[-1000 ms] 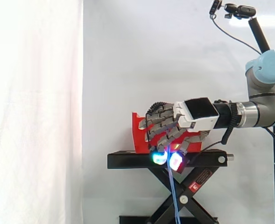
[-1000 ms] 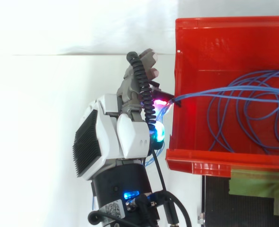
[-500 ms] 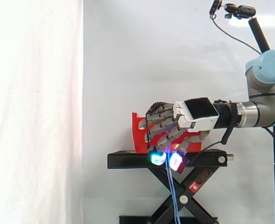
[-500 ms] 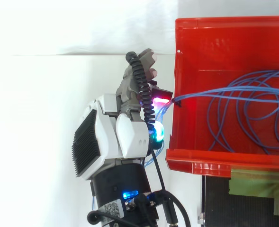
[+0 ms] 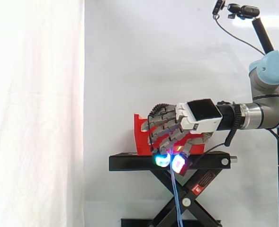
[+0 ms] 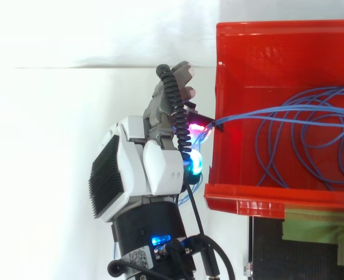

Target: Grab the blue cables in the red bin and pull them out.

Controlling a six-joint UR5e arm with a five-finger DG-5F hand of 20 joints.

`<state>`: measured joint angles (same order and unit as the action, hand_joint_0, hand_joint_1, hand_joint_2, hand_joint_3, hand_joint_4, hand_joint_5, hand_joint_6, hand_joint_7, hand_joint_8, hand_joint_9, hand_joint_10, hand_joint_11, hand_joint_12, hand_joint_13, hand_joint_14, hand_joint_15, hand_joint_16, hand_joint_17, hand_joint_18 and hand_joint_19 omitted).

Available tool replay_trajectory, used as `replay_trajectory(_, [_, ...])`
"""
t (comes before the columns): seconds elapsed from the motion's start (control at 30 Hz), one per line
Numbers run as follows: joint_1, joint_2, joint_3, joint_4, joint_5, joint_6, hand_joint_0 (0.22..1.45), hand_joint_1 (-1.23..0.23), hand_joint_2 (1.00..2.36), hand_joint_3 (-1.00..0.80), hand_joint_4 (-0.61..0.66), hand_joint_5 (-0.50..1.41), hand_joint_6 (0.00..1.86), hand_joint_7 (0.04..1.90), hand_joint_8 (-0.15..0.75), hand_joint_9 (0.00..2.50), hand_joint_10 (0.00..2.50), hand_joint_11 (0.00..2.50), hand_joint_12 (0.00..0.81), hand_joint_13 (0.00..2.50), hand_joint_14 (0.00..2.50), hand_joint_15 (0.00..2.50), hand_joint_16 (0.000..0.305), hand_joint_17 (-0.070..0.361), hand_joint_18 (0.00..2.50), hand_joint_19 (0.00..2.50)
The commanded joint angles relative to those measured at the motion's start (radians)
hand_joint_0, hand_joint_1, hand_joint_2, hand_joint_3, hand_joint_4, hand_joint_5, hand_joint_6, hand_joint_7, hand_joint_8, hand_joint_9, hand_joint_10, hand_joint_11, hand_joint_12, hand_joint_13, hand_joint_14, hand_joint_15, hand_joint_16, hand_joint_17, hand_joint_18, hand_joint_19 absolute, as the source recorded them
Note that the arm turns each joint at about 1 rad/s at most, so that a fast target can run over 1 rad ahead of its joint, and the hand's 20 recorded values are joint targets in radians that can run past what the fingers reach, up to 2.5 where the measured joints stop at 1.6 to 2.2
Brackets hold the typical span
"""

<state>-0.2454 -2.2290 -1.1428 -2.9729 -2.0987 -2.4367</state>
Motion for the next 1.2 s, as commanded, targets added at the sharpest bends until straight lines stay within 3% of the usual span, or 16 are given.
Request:
replay_trajectory(0.0, [0.0, 0.0, 0.0, 0.0, -0.001, 0.0, 0.82, -0.94, 1.0, -1.0, 0.03, 1.16, 0.01, 0.93, 0.199, 0.8, 0.02, 0.49, 0.332, 0.54, 0.01, 0.35, 0.044, 0.098, 0.43, 0.5])
replay_trajectory(0.3, [0.0, 0.0, 0.0, 0.0, 0.0, 0.0, 0.83, -0.92, 1.0, -1.0, 0.02, 1.18, 0.01, 0.96, 0.198, 0.84, 0.02, 0.5, 0.329, 0.57, 0.01, 0.37, 0.043, 0.097, 0.46, 0.51])
replay_trajectory(0.63, [0.0, 0.0, 0.0, 0.0, -0.001, -0.002, 0.81, -0.94, 1.0, -1.0, 0.08, 1.03, 0.02, 0.63, 0.198, 0.81, 0.02, 0.49, 0.332, 0.57, 0.01, 0.38, 0.044, 0.099, 0.46, 0.53])
replay_trajectory(1.17, [-0.002, 0.0, 0.002, -0.005, -0.003, 0.0, 0.8, -0.95, 1.0, -1.0, 0.09, 0.99, 0.02, 0.55, 0.196, 0.8, 0.02, 0.49, 0.336, 0.57, 0.02, 0.37, 0.045, 0.101, 0.46, 0.53])
